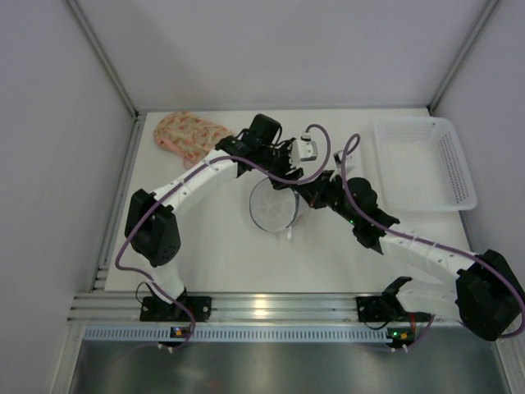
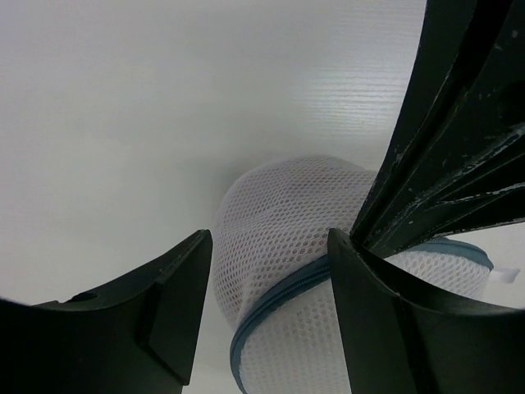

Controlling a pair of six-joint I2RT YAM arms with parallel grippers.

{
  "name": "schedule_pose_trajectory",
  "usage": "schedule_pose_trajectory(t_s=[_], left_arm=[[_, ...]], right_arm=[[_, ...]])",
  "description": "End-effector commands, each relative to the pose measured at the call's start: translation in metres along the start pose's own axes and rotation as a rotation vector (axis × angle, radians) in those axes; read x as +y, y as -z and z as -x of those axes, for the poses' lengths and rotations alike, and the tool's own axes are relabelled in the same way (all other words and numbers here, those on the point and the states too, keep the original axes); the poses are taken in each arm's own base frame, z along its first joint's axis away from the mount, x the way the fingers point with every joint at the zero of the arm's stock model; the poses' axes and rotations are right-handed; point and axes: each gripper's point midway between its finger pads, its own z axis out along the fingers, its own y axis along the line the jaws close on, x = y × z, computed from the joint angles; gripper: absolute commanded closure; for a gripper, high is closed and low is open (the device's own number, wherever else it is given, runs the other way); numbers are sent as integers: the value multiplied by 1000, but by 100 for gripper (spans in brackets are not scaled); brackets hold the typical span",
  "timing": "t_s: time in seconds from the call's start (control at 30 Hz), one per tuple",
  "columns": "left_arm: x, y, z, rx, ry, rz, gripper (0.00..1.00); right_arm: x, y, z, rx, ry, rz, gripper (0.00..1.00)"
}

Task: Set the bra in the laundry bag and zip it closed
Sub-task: Zip the laundry bag at the center of the board.

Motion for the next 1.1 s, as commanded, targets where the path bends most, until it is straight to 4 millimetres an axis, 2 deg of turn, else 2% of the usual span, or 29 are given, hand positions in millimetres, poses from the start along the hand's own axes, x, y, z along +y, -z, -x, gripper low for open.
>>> schedule_pose_trajectory(t_s=[0.0, 0.13, 0.23, 0.33, 0.47, 0.6, 0.8, 0.83, 1.07], left_arm=[[-11, 3, 2, -6, -38, -61, 35], [-15, 2, -9, 30, -3, -67, 35], [-8, 7, -12, 47, 11, -28, 34], [-1, 21, 5, 4, 14, 2, 34], [-11, 48, 36, -120, -20, -46, 32], [-17, 55, 43, -150, -11, -63, 30], [-23, 47, 34, -134, 50, -96, 23], [-25, 44, 31, -128, 60, -102, 19], [-27, 27, 12, -83, 111, -130, 18]], right_arm=[[15, 2, 36, -97, 18, 44, 100], [14, 5, 42, -114, 25, 33, 100], [11, 4, 39, -102, 29, 26, 100], [10, 2, 34, -80, 36, 33, 100], [12, 1, 33, -66, 58, 54, 100], [17, 0, 38, -73, 64, 71, 100], [20, 0, 39, -75, 61, 84, 100], [21, 1, 40, -77, 62, 86, 100], [23, 3, 42, -82, 62, 90, 100]])
